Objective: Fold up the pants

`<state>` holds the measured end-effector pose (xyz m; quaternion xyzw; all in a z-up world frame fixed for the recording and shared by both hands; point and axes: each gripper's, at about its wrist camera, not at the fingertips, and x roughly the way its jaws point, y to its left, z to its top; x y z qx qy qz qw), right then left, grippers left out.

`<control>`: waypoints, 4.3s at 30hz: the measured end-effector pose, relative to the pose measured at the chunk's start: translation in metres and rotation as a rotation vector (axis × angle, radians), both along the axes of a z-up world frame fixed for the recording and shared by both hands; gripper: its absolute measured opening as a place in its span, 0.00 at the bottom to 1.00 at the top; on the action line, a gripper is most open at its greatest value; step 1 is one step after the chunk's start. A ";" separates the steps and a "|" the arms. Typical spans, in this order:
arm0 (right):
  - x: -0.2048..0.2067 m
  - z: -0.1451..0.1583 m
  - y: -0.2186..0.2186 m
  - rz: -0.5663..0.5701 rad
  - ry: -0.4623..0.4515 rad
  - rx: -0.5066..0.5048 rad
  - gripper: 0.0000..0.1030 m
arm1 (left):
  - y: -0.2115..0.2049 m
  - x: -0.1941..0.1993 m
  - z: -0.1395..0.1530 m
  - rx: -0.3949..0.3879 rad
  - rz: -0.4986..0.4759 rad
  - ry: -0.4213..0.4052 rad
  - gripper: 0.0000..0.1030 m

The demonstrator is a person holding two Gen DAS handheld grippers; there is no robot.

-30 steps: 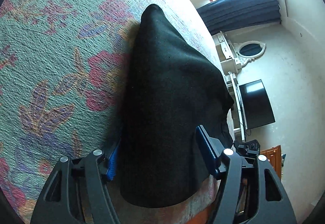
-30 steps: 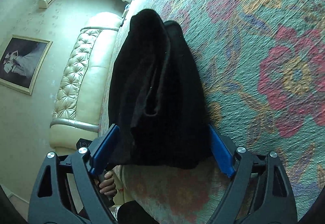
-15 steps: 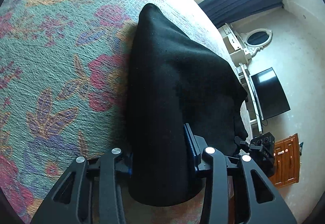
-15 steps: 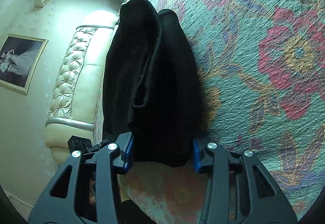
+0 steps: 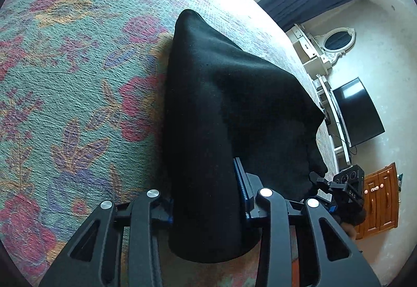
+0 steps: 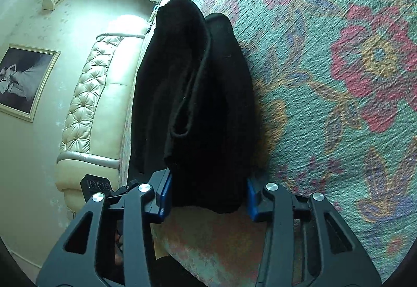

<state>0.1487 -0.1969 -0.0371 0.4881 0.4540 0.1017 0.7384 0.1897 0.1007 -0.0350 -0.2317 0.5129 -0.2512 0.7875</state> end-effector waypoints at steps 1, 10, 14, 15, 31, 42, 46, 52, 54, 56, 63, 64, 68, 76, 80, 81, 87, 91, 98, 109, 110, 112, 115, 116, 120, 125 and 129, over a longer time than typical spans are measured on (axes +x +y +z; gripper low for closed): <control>0.000 0.000 0.001 0.001 0.001 0.001 0.42 | 0.001 -0.001 0.000 0.003 -0.001 -0.003 0.35; 0.000 -0.001 0.014 0.010 0.002 0.012 0.42 | 0.007 -0.004 0.001 0.008 0.007 -0.003 0.35; -0.001 -0.002 0.018 0.013 0.001 0.016 0.41 | 0.009 -0.005 0.002 0.003 0.011 0.002 0.35; -0.002 -0.001 0.019 0.013 0.001 0.016 0.41 | 0.009 -0.005 0.003 0.003 0.011 0.002 0.35; -0.008 0.002 0.028 0.012 -0.002 0.021 0.39 | 0.013 -0.003 0.005 -0.004 0.014 0.013 0.35; -0.015 0.000 0.026 0.020 -0.003 0.037 0.38 | 0.020 -0.002 0.005 -0.017 0.014 0.025 0.35; -0.021 -0.001 0.028 0.032 0.000 0.039 0.37 | 0.026 -0.004 0.005 -0.033 0.011 0.035 0.35; -0.024 -0.006 0.020 0.039 -0.002 0.063 0.45 | 0.039 -0.004 0.000 -0.134 -0.017 0.001 0.40; -0.023 -0.003 0.014 0.046 -0.006 0.057 0.51 | 0.047 -0.006 0.001 -0.154 -0.030 -0.022 0.40; -0.022 0.000 0.008 0.045 -0.020 0.062 0.63 | 0.052 -0.007 0.003 -0.163 -0.035 -0.040 0.41; 0.010 0.005 -0.017 0.031 -0.049 0.036 0.76 | 0.062 0.001 -0.002 -0.288 -0.092 -0.015 0.44; 0.016 0.002 -0.019 0.036 -0.047 0.042 0.76 | 0.061 -0.001 -0.003 -0.267 -0.114 -0.014 0.44; 0.041 -0.005 -0.014 0.071 -0.060 0.065 0.76 | 0.069 -0.013 -0.002 -0.215 -0.120 -0.044 0.45; 0.060 -0.012 -0.003 0.178 -0.005 -0.011 0.39 | 0.095 -0.008 0.020 -0.279 -0.046 -0.123 0.47; 0.047 -0.024 -0.019 0.155 -0.022 0.071 0.30 | 0.079 0.012 0.015 -0.254 -0.012 -0.102 0.48; 0.044 -0.027 -0.021 0.151 -0.031 0.080 0.29 | 0.073 0.019 0.012 -0.250 -0.013 -0.092 0.48; 0.040 -0.030 -0.027 0.151 -0.053 0.085 0.29 | 0.039 0.056 -0.002 -0.261 -0.070 -0.065 0.59; 0.038 -0.031 -0.028 0.148 -0.066 0.092 0.29 | 0.030 0.068 -0.009 -0.268 -0.079 -0.054 0.63; 0.026 -0.036 -0.033 0.144 -0.093 0.094 0.29 | 0.024 0.057 -0.015 -0.154 -0.068 -0.091 0.33; 0.020 -0.032 -0.024 0.126 -0.112 0.078 0.29 | 0.025 0.058 -0.017 -0.119 -0.056 -0.102 0.31; 0.019 -0.032 -0.022 0.125 -0.112 0.078 0.29 | 0.025 0.057 -0.017 -0.121 -0.054 -0.100 0.31; 0.020 -0.032 -0.022 0.124 -0.112 0.078 0.29 | 0.025 0.061 -0.017 -0.123 -0.051 -0.097 0.31; 0.019 -0.032 -0.021 0.128 -0.117 0.080 0.31 | 0.029 0.060 -0.012 -0.113 -0.053 -0.112 0.33; 0.018 -0.031 -0.019 0.133 -0.118 0.082 0.33 | 0.030 0.060 -0.009 -0.111 -0.060 -0.120 0.33; 0.011 -0.020 -0.024 0.127 -0.120 0.092 0.51 | 0.040 0.059 0.005 -0.118 -0.072 -0.163 0.43; 0.023 -0.007 -0.033 0.096 -0.115 0.008 0.70 | 0.051 0.081 0.001 -0.173 -0.048 -0.144 0.55; 0.055 -0.006 -0.029 0.111 -0.101 -0.035 0.73 | 0.041 0.104 -0.009 -0.189 -0.037 -0.098 0.59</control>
